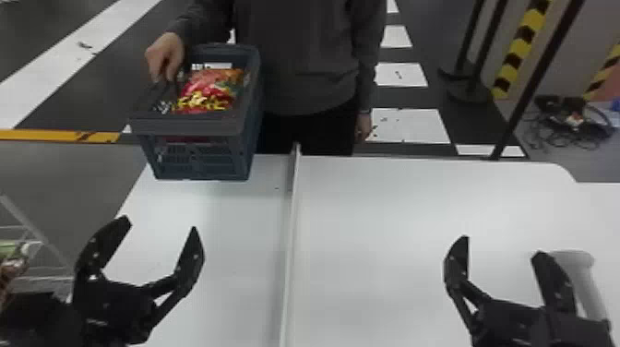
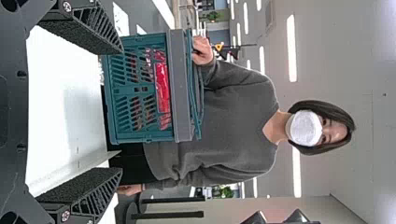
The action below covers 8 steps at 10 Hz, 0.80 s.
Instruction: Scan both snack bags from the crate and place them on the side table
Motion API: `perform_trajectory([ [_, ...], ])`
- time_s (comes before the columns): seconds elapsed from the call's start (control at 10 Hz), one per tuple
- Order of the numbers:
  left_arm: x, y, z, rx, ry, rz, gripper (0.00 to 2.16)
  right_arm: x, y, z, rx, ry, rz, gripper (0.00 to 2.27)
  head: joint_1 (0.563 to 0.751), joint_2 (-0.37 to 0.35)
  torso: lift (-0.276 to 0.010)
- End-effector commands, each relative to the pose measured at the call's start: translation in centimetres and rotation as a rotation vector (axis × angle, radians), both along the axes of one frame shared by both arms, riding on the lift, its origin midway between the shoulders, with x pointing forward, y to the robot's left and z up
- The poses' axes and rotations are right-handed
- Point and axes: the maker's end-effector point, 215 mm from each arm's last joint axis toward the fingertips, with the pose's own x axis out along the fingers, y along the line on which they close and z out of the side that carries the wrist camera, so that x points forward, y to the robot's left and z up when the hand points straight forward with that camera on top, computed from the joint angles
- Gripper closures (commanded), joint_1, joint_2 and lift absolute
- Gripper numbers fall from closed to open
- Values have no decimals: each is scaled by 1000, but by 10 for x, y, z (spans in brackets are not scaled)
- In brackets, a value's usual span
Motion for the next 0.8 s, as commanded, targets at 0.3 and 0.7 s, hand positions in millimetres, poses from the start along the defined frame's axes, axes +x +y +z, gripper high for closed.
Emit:
perform_trajectory([
  [0.3,0,-1,-1,-2,2,-1,100,-1,2,1,0,0,5,83,695,38,-98],
  [0.7,0,-1,-1,-2,2,-5,100,-1,2,1,0,0,5,83,695,36,-98],
])
